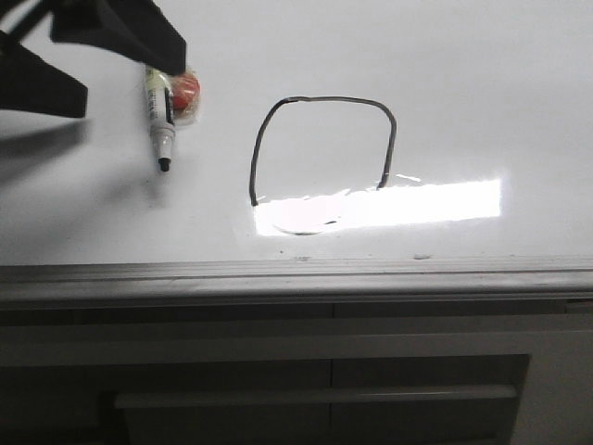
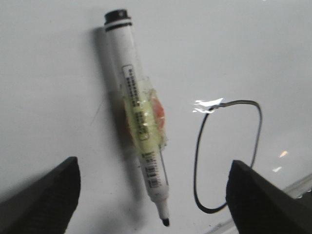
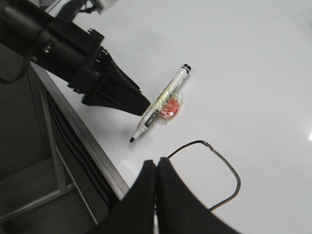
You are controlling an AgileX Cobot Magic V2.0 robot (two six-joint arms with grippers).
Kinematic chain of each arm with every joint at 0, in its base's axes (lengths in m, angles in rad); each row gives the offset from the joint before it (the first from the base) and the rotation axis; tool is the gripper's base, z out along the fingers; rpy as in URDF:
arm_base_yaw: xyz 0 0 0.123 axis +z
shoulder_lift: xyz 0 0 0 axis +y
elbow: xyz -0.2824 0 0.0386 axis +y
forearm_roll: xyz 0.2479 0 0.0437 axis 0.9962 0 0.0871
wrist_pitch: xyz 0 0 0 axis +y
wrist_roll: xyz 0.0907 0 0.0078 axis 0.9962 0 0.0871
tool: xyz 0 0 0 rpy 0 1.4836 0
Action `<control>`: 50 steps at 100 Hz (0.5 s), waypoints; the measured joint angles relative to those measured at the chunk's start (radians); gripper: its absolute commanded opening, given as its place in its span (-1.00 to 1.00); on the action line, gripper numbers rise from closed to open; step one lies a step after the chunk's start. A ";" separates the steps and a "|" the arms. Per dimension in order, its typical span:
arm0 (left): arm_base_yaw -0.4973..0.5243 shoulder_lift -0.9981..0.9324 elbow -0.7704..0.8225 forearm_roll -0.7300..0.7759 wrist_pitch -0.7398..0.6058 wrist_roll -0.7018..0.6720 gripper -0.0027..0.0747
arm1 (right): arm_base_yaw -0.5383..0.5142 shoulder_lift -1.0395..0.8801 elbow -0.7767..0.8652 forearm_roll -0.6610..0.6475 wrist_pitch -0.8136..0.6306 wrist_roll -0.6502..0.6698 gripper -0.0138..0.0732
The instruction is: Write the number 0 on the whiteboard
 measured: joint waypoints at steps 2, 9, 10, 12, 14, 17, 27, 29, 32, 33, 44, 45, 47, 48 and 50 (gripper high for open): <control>0.000 -0.024 0.000 0.002 0.012 0.000 0.36 | 0.000 0.000 0.000 0.000 0.000 0.000 -0.85; 0.000 -0.112 0.000 0.022 0.055 0.000 0.23 | 0.000 0.000 0.000 0.000 -0.002 0.000 -0.85; 0.000 -0.131 0.000 0.028 0.059 0.000 0.22 | 0.000 0.000 0.000 0.000 -0.002 0.000 -0.85; 0.000 -0.159 0.000 0.038 0.071 0.000 0.18 | 0.000 0.000 0.000 0.000 -0.002 0.000 -0.85; 0.000 -0.178 0.000 0.050 0.084 0.000 0.14 | 0.000 0.000 0.000 0.000 -0.002 0.000 -0.85; 0.000 -0.226 0.000 0.067 0.102 0.000 0.07 | 0.000 0.000 0.000 0.000 -0.002 0.000 -0.85; 0.000 -0.364 0.000 0.136 0.186 0.000 -0.38 | 0.000 0.000 0.002 0.000 -0.009 0.000 -0.85; 0.000 -0.393 0.000 0.152 0.207 0.000 -0.51 | 0.000 0.000 0.005 0.000 -0.015 0.000 -0.85; 0.000 -0.432 0.000 0.175 0.235 0.000 -0.69 | 0.000 -0.002 0.009 0.000 -0.029 0.000 -0.85; 0.000 -0.450 0.000 0.188 0.242 0.000 -0.78 | 0.000 -0.005 0.012 0.000 -0.032 0.000 -0.85; 0.000 -0.571 0.000 0.289 0.357 0.000 -0.98 | 0.000 -0.039 0.069 0.000 -0.151 0.000 -0.85; 0.000 -0.585 0.000 0.302 0.363 0.000 -0.98 | 0.000 -0.045 0.079 0.000 -0.161 0.000 -0.85; 0.000 -0.606 0.000 0.320 0.380 0.000 -0.98 | 0.000 -0.056 0.091 0.000 -0.195 0.002 -0.85; 0.000 -0.612 0.000 0.326 0.390 0.000 -0.98 | 0.000 -0.060 0.102 0.000 -0.206 0.002 -0.85; 0.000 -0.631 0.000 0.343 0.405 0.000 -0.98 | 0.000 -0.073 0.121 0.000 -0.242 0.002 -0.85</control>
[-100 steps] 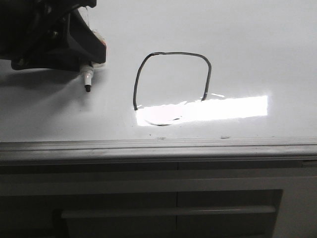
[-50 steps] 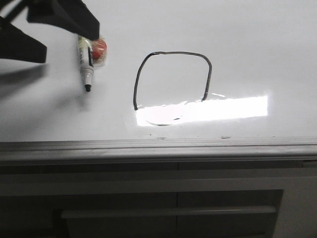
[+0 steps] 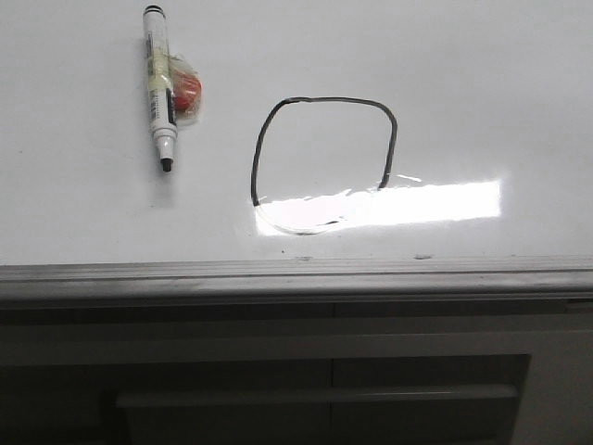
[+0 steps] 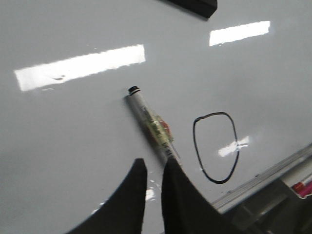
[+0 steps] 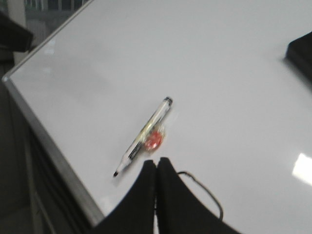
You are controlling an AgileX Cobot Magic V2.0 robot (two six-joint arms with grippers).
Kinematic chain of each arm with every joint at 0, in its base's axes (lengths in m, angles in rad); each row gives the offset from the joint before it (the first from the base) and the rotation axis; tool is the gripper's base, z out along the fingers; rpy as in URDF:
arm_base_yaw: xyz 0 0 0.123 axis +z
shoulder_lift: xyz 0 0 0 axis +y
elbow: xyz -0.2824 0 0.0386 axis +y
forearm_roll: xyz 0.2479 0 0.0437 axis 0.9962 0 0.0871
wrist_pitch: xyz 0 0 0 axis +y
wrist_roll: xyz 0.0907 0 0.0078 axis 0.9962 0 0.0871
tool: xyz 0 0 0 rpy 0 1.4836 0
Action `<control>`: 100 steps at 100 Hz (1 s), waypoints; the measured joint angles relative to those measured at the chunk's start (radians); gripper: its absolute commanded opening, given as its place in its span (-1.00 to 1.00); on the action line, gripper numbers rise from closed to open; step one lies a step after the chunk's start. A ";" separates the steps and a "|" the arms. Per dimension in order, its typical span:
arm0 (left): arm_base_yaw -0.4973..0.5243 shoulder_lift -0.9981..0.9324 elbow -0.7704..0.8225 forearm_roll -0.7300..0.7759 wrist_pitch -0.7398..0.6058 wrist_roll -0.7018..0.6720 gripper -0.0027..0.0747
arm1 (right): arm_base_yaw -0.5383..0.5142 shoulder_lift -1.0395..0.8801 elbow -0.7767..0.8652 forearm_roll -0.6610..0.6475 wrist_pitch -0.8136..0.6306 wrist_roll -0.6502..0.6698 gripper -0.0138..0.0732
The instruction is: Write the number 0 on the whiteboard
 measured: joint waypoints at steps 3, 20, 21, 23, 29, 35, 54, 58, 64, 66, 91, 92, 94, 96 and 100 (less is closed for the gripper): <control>0.000 -0.023 0.000 0.020 0.018 0.000 -0.98 | 0.000 -0.017 0.026 0.000 -0.057 0.000 -0.85; 0.000 -0.116 0.000 0.074 0.095 0.000 -0.98 | 0.000 -0.110 0.153 0.026 -0.205 0.000 -0.85; 0.000 -0.119 0.000 0.077 0.098 0.000 -0.98 | 0.000 -0.115 0.160 0.029 -0.205 0.000 -0.85; 0.000 -0.122 0.000 0.077 0.106 0.000 -0.98 | 0.000 -0.121 0.170 0.036 -0.207 0.000 -0.85; 0.000 -0.130 0.000 0.081 0.123 0.000 -0.98 | 0.000 -0.129 0.191 0.048 -0.209 0.000 -0.85; 0.000 -0.130 0.000 0.081 0.130 0.000 -0.98 | 0.000 -0.133 0.203 0.051 -0.209 0.000 -0.85; 0.000 -0.130 0.000 0.081 0.140 0.000 -0.98 | 0.000 -0.133 0.210 0.053 -0.209 0.000 -0.85; 0.000 -0.130 0.000 0.081 0.140 0.000 -0.98 | 0.000 -0.133 0.210 0.055 -0.209 0.000 -0.85; 0.000 -0.130 0.000 0.081 0.140 0.000 -0.98 | 0.000 -0.133 0.210 0.055 -0.209 0.000 -0.85; 0.000 -0.130 0.000 0.081 0.140 0.000 -0.98 | 0.000 -0.133 0.210 0.055 -0.209 0.000 -0.85; 0.000 -0.130 0.004 0.081 0.140 0.000 -0.98 | 0.000 -0.133 0.210 0.055 -0.209 0.000 -0.85; 0.000 -0.130 0.004 0.081 0.140 0.000 -0.98 | 0.000 -0.133 0.210 0.055 -0.209 0.000 -0.85; 0.000 -0.130 0.007 0.081 0.138 0.000 -0.98 | 0.000 -0.133 0.210 0.055 -0.209 0.000 -0.85; 0.000 -0.130 0.012 0.081 0.138 0.000 -0.98 | 0.000 -0.133 0.210 0.055 -0.209 0.000 -0.85; 0.000 -0.130 0.024 0.084 0.133 0.000 -0.98 | 0.000 -0.133 0.210 0.055 -0.209 0.000 -0.85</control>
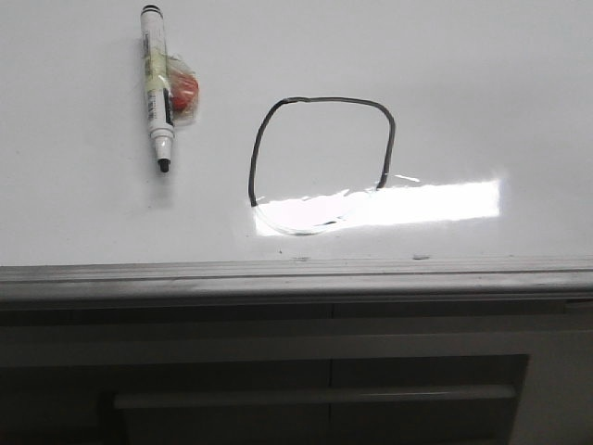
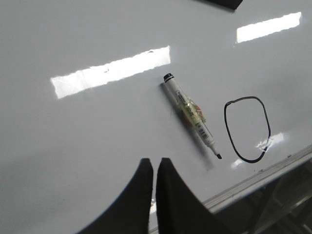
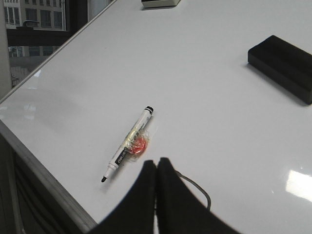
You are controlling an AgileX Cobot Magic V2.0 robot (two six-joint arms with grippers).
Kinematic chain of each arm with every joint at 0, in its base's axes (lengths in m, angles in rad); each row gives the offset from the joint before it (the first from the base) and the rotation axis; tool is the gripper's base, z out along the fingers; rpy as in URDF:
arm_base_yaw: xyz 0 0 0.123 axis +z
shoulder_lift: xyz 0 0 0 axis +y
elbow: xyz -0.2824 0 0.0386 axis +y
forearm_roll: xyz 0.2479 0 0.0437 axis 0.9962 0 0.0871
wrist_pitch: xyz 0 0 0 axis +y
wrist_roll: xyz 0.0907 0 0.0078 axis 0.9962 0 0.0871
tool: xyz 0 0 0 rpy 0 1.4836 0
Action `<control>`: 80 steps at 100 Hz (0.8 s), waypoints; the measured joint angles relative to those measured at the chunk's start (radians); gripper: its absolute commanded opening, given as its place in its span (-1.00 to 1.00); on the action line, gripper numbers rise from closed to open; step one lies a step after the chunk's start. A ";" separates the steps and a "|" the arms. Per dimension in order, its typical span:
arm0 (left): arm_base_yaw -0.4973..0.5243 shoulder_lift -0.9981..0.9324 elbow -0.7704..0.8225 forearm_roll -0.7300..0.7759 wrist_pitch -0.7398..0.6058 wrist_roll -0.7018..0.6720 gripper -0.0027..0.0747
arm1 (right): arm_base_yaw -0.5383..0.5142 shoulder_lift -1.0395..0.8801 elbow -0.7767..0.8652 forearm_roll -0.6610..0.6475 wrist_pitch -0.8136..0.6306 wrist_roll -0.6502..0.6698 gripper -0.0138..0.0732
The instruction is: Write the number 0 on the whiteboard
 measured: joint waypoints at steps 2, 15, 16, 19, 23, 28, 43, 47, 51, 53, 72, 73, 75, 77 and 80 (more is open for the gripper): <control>0.000 0.000 0.005 0.006 -0.007 0.000 -0.98 | 0.000 0.000 0.000 0.000 0.000 0.000 -0.85; 0.001 -0.014 0.073 0.036 -0.072 0.005 -0.98 | 0.000 0.000 0.000 0.000 0.000 0.000 -0.85; 0.001 -0.019 0.079 0.038 -0.077 0.008 -0.98 | 0.000 0.000 0.000 0.000 0.000 0.000 -0.85; 0.001 -0.029 0.106 0.045 -0.100 0.016 -0.98 | 0.000 0.000 0.000 0.000 0.000 0.000 -0.85; 0.001 -0.048 0.139 0.048 -0.151 0.049 -0.98 | 0.000 0.000 0.000 0.000 0.000 0.000 -0.85; 0.003 -0.073 0.204 0.044 -0.240 0.111 -0.98 | 0.000 0.000 0.000 0.000 0.000 0.000 -0.85; 0.059 -0.145 0.408 -0.105 -0.552 0.335 -0.98 | 0.000 0.000 0.000 0.000 0.000 0.000 -0.85; 0.091 -0.163 0.464 -0.161 -0.591 0.358 -0.98 | 0.000 0.000 0.000 0.000 0.000 0.000 -0.85; 0.128 -0.178 0.507 -0.212 -0.620 0.373 -0.98 | 0.000 0.000 0.000 0.000 0.000 0.000 -0.85; 0.147 -0.182 0.531 -0.236 -0.628 0.377 -0.98 | 0.000 0.000 0.000 0.000 0.000 0.000 -0.85; 0.306 -0.261 0.659 -0.341 -0.623 0.341 -0.98 | 0.000 0.000 0.000 0.000 0.000 0.000 -0.85; 0.311 -0.265 0.657 -0.343 -0.625 0.338 -0.98 | 0.000 0.000 0.000 0.000 0.000 0.000 -0.85; 0.326 -0.279 0.657 -0.346 -0.625 0.329 -0.98 | 0.000 0.000 0.000 0.000 0.000 0.000 -0.85; 0.339 -0.292 0.657 -0.348 -0.616 0.323 -0.98 | 0.000 0.000 0.000 0.000 0.000 0.000 -0.85; 0.356 -0.306 0.657 -0.351 -0.589 0.316 -0.98 | 0.000 0.000 0.000 0.000 0.000 0.000 -0.85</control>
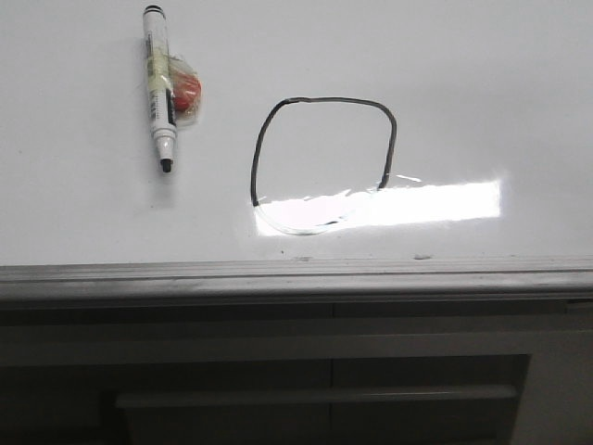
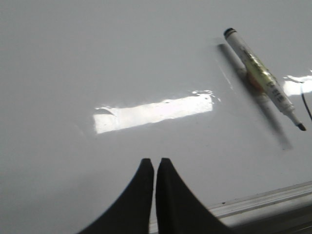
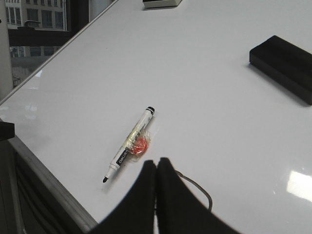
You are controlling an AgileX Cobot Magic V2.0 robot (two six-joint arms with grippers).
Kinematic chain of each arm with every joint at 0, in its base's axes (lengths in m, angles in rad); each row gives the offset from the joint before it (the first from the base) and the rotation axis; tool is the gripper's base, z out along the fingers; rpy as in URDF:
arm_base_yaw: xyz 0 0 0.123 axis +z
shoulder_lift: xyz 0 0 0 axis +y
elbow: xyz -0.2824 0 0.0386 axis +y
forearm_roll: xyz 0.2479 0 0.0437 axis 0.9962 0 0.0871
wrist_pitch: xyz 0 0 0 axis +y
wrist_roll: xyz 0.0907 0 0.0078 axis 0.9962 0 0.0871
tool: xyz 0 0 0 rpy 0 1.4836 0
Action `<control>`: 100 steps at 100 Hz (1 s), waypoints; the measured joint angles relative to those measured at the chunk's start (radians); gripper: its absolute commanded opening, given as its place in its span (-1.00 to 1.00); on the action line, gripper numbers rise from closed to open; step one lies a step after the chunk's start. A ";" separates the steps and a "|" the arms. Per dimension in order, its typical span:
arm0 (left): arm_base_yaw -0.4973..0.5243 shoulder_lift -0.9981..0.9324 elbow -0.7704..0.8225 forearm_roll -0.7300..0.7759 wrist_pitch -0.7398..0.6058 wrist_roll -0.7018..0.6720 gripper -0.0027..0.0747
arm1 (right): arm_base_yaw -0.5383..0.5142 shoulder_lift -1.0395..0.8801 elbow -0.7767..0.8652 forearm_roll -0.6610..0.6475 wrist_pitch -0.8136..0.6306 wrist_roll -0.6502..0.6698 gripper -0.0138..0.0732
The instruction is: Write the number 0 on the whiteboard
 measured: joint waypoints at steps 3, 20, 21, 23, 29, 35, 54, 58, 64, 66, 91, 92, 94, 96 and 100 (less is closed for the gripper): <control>0.016 -0.009 0.000 -0.001 0.021 -0.004 -0.98 | 0.000 0.000 0.000 0.000 0.000 0.000 -0.85; 0.076 -0.011 0.000 -0.003 0.167 -0.013 -0.98 | 0.000 0.000 0.002 0.000 0.000 0.000 -0.85; 0.077 -0.011 0.000 -0.003 0.179 -0.013 -0.98 | 0.000 0.000 0.002 0.000 0.000 0.000 -0.85; 0.079 -0.011 0.000 -0.003 0.192 -0.013 -0.98 | 0.000 0.000 0.002 0.000 0.000 0.000 -0.85; 0.081 -0.011 0.000 -0.004 0.223 -0.016 -0.98 | 0.000 0.000 0.002 0.000 0.000 0.000 -0.85; 0.082 -0.011 0.000 -0.004 0.225 -0.016 -0.98 | 0.000 0.000 0.002 0.000 0.000 0.000 -0.85; 0.082 -0.011 0.000 -0.004 0.227 -0.016 -0.98 | 0.000 0.000 0.002 0.000 0.000 0.000 -0.85; 0.082 -0.011 0.000 -0.004 0.227 -0.016 -0.98 | 0.000 0.000 0.002 0.000 0.000 0.000 -0.85; 0.082 -0.011 0.000 -0.004 0.227 -0.016 -0.98 | 0.000 0.000 0.002 0.000 0.000 0.000 -0.85; 0.082 -0.011 0.000 -0.004 0.227 -0.016 -0.98 | 0.000 0.000 0.002 0.000 0.000 0.000 -0.85; 0.082 -0.011 0.000 -0.004 0.227 -0.016 -0.98 | 0.000 0.000 0.002 0.000 0.000 0.000 -0.85; 0.082 -0.011 0.000 -0.004 0.227 -0.016 -0.98 | 0.000 0.000 0.002 0.000 0.000 0.000 -0.85; 0.082 -0.011 0.000 -0.004 0.227 -0.016 -0.98 | 0.000 0.000 0.002 0.000 0.000 0.000 -0.85; 0.082 -0.011 0.000 -0.004 0.227 -0.016 -0.98 | 0.000 0.000 0.002 0.000 0.000 0.000 -0.85; 0.082 -0.011 0.000 -0.004 0.227 -0.016 -0.98 | 0.000 0.000 0.002 0.000 0.000 0.000 -0.85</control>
